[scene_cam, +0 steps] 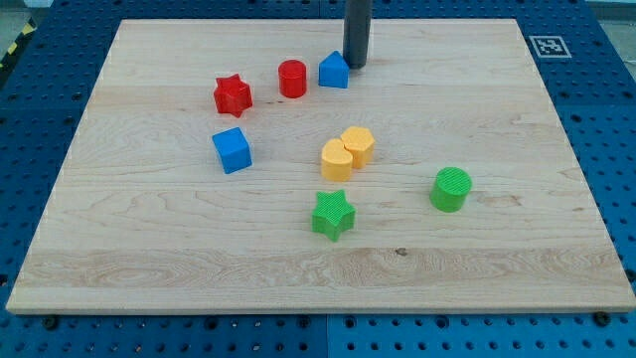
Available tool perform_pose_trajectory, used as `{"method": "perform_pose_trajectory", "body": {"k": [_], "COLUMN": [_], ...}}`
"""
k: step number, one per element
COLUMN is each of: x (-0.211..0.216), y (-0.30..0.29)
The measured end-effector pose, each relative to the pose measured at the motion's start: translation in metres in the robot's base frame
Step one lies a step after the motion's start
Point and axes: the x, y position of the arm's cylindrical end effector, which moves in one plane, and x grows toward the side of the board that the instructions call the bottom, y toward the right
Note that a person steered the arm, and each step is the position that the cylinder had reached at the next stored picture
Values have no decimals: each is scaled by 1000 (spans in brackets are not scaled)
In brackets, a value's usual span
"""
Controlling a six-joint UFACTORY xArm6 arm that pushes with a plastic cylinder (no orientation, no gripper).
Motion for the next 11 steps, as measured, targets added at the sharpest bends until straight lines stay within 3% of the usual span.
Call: {"method": "perform_pose_trajectory", "body": {"k": [1, 5, 7, 11], "x": [-22, 62, 65, 91], "y": [-12, -27, 30, -22]}}
